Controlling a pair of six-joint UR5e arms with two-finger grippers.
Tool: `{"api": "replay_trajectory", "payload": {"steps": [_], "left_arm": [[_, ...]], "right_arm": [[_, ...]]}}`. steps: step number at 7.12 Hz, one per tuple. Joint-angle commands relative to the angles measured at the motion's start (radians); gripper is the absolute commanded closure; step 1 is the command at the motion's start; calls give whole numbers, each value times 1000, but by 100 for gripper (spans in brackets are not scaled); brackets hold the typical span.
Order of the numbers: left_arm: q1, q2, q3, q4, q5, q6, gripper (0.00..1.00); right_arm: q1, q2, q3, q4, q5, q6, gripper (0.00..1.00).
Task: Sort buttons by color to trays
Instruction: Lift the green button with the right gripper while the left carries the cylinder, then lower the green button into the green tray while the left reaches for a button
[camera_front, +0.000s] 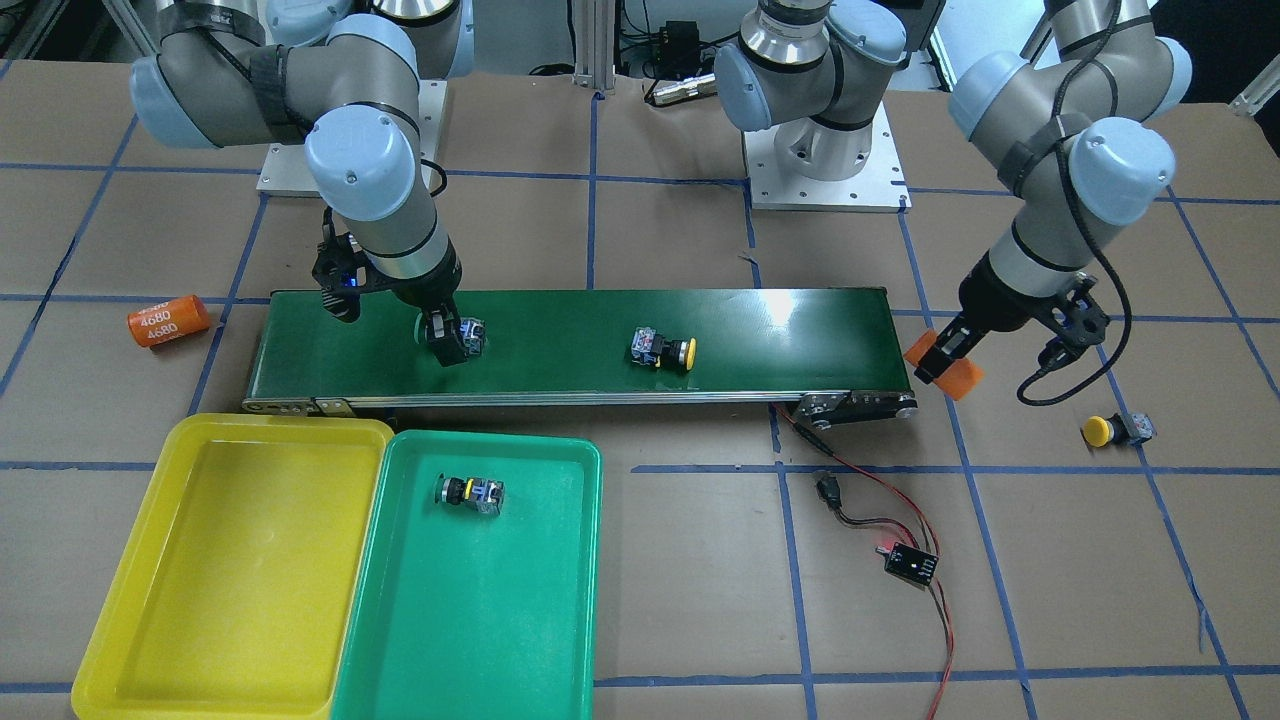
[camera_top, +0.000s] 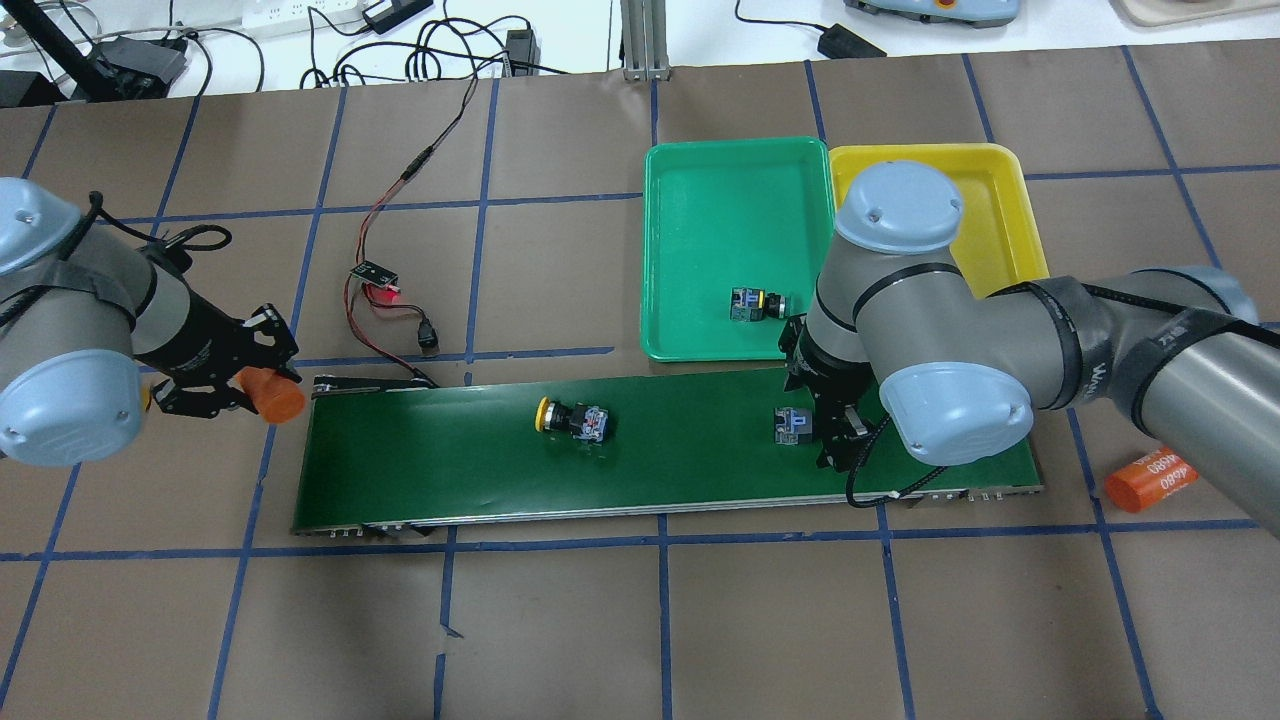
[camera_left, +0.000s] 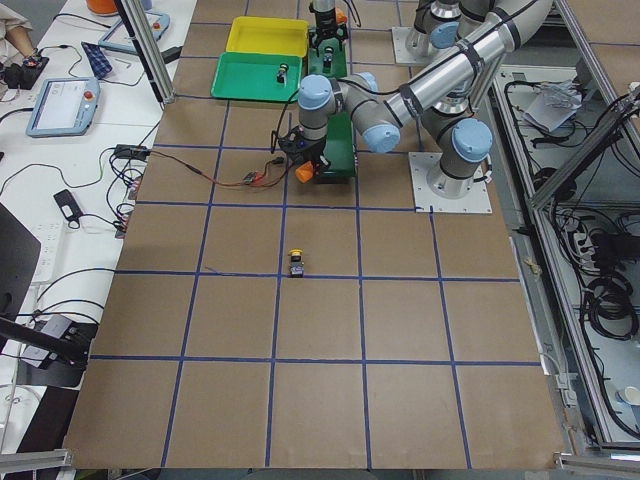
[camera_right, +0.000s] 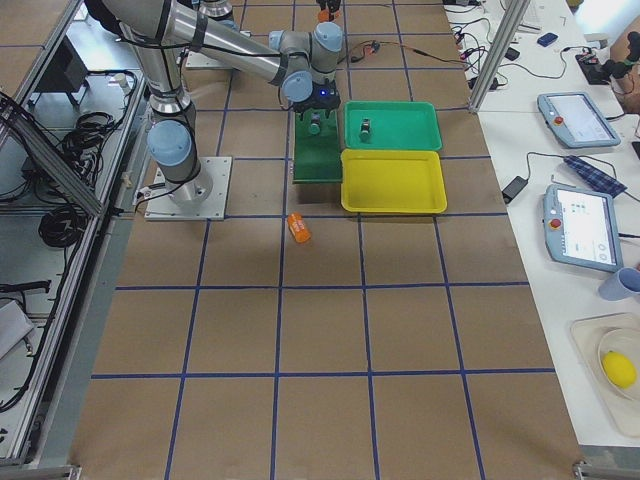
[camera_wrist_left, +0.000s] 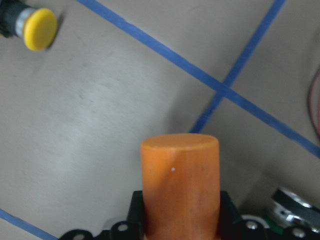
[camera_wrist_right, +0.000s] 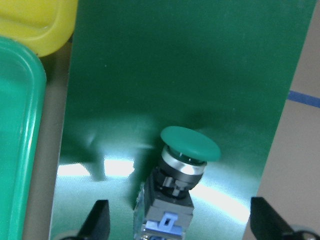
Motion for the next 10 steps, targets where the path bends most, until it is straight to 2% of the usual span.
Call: {"api": "replay_trajectory", "payload": {"steps": [1, 2, 3, 4, 5, 6, 7, 9, 10], "left_arm": [[-182, 22, -32, -15, -12, -397, 100], [-244, 33, -62, -9, -21, -525, 100], [-270, 34, -81, -2, -26, -617, 100], [-278, 43, -104, -1, -36, -650, 85], [-271, 40, -106, 10, -38, -635, 11], [-260, 27, -98, 31, -30, -591, 0], [-225, 27, -84, 47, -29, -481, 0], [-13, 4, -22, 59, -27, -126, 0], [78, -16, 15, 53, -29, -88, 0]], "right_arm": [[-14, 21, 2, 3, -3, -3, 0], [-20, 22, 5, 3, -18, -16, 1], [-34, 19, 24, 3, -21, -60, 40], [-48, 15, 24, 0, -3, -105, 96], [-51, 9, 24, 6, -1, -175, 100], [-49, 1, 9, 3, -3, -185, 100], [-49, -5, -34, 14, -18, -185, 100], [-49, 3, -77, 3, -4, -184, 100], [-43, 15, -138, 2, -13, -249, 100]]}}
